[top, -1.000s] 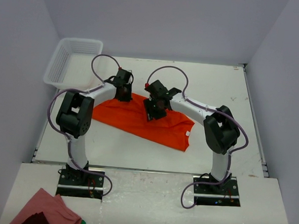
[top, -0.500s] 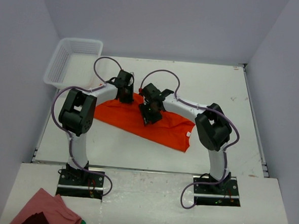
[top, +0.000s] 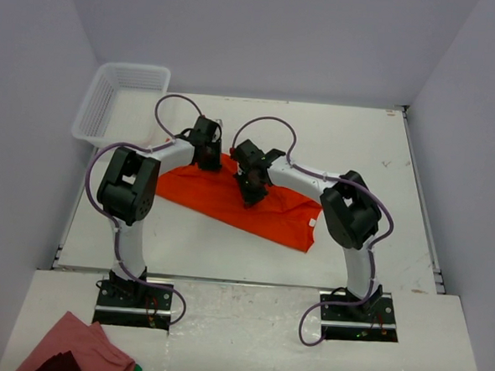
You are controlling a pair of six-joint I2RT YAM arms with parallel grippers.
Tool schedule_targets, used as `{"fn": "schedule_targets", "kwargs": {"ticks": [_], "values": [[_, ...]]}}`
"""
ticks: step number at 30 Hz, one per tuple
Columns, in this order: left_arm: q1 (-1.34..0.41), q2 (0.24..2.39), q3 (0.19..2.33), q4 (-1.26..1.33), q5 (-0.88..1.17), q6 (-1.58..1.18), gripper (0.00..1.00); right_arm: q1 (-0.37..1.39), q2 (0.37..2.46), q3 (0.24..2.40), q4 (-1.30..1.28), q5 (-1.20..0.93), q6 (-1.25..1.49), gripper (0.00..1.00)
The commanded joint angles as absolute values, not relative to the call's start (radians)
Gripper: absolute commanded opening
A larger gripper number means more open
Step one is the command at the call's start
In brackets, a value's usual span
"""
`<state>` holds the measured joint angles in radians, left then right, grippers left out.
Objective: Fold and stack the t-shirts
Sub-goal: Fold the other side of the tshirt into a rectangle
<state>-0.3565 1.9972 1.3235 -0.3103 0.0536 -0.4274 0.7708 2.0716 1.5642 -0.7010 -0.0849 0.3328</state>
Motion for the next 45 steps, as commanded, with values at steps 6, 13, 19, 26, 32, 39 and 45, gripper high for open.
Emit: {"fn": "schedule_targets", "kwargs": {"ticks": [6,13,19,26,32,39,45], "values": [[-0.348,2.023,1.302,-0.27,0.081,-0.423,0.0,0.807,1.893,1.479,-0.696,-0.029,0.374,0.0],[-0.348,2.034,1.299,-0.259,0.098,-0.428,0.0,0.841,1.812,1.439,-0.721,-0.002,0.399,0.0],[-0.348,2.022,1.293,-0.259,0.1,-0.423,0.0,0.844,1.773,1.348,-0.698,0.018,0.419,0.0],[-0.348,2.022,1.289,-0.259,0.103,-0.42,0.0,0.845,1.744,1.25,-0.658,0.006,0.437,0.0],[-0.348,2.019,1.289,-0.259,0.107,-0.419,0.0,0.845,1.723,1.183,-0.621,0.006,0.454,0.0],[-0.347,2.019,1.281,-0.259,0.104,-0.416,0.0,0.845,1.694,1.14,-0.598,0.017,0.48,0.04],[-0.347,1.997,1.278,-0.265,0.08,-0.414,0.0,0.845,1.68,1.103,-0.594,0.061,0.526,0.07]]}}
